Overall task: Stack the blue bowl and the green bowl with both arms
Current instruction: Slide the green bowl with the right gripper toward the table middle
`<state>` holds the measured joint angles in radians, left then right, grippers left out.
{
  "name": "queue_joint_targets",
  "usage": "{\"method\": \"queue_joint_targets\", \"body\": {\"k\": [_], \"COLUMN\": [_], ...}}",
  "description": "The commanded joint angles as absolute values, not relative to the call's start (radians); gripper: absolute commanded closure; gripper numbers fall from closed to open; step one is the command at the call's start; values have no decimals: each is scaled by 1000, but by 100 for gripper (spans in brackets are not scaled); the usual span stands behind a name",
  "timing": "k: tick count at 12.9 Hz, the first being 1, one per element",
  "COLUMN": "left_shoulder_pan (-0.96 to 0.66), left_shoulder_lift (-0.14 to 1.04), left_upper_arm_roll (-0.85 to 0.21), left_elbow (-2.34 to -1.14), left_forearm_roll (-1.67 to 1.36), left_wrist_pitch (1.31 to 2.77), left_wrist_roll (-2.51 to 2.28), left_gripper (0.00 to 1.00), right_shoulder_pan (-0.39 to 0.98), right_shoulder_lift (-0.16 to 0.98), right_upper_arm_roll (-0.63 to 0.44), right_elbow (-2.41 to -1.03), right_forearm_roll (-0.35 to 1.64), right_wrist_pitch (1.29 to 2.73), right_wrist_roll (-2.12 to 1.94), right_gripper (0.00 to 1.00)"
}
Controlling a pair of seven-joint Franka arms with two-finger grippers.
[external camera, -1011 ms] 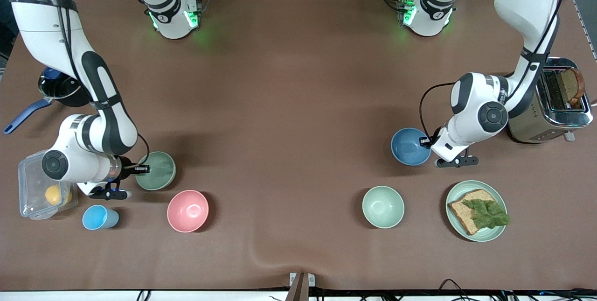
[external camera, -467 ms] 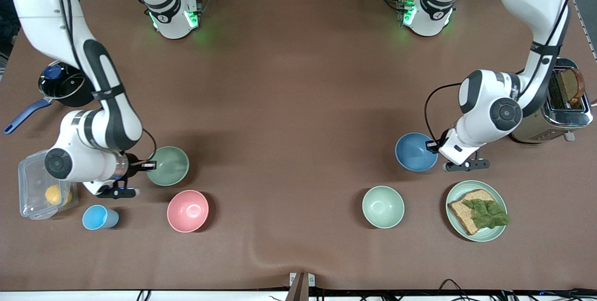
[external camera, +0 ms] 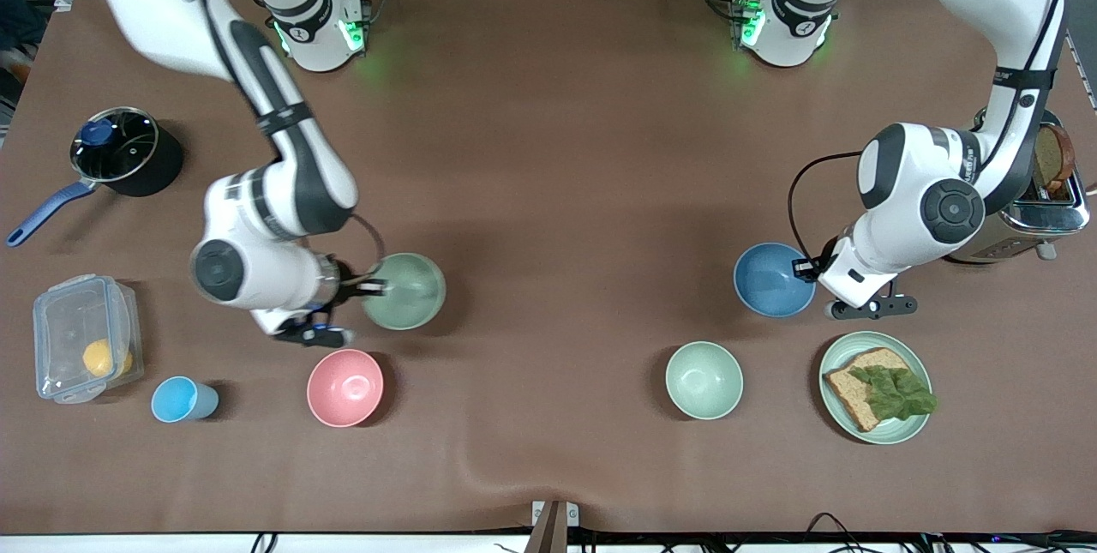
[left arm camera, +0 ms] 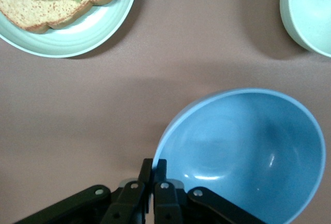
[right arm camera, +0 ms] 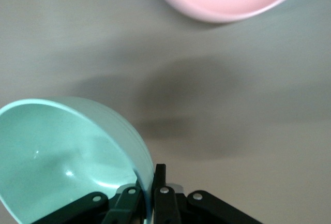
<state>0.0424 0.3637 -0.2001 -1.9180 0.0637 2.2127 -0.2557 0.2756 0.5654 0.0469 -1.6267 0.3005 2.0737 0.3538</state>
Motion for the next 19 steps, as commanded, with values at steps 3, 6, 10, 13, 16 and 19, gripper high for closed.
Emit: {"method": "queue_joint_targets", "body": {"k": [3, 6, 10, 13, 16, 19], "left_shoulder_pan": [43, 44, 48, 45, 37, 23], "left_shoulder_lift": [357, 354, 354, 356, 360, 359], "left_upper_arm_roll": [-204, -204, -204, -204, -206, -204], "left_elbow": [-1914, -1914, -1914, -1901, -1901, -1901], "left_forearm_roll": [87, 87, 86, 86, 86, 77], "left_wrist_pitch": [2192, 2192, 2192, 2192, 2192, 2192], "left_wrist_roll": [-255, -244, -222, -225, -242, -274], "left_gripper": [100, 100, 100, 100, 100, 100], "right_shoulder_pan": [432, 469, 468, 515, 482, 346], "right_shoulder_lift": [598, 633, 644, 643, 586, 508], "right_upper_arm_roll": [41, 43, 41, 40, 32, 31], "right_elbow": [-1632, -1686, -1729, -1758, -1753, -1738], "right_forearm_roll": [403, 405, 566, 580, 580, 580], "right_wrist_pitch": [2190, 2301, 2348, 2411, 2338, 2162], "right_wrist_roll": [573, 650, 667, 678, 757, 799], "right_gripper": [100, 100, 100, 0, 0, 0]}}
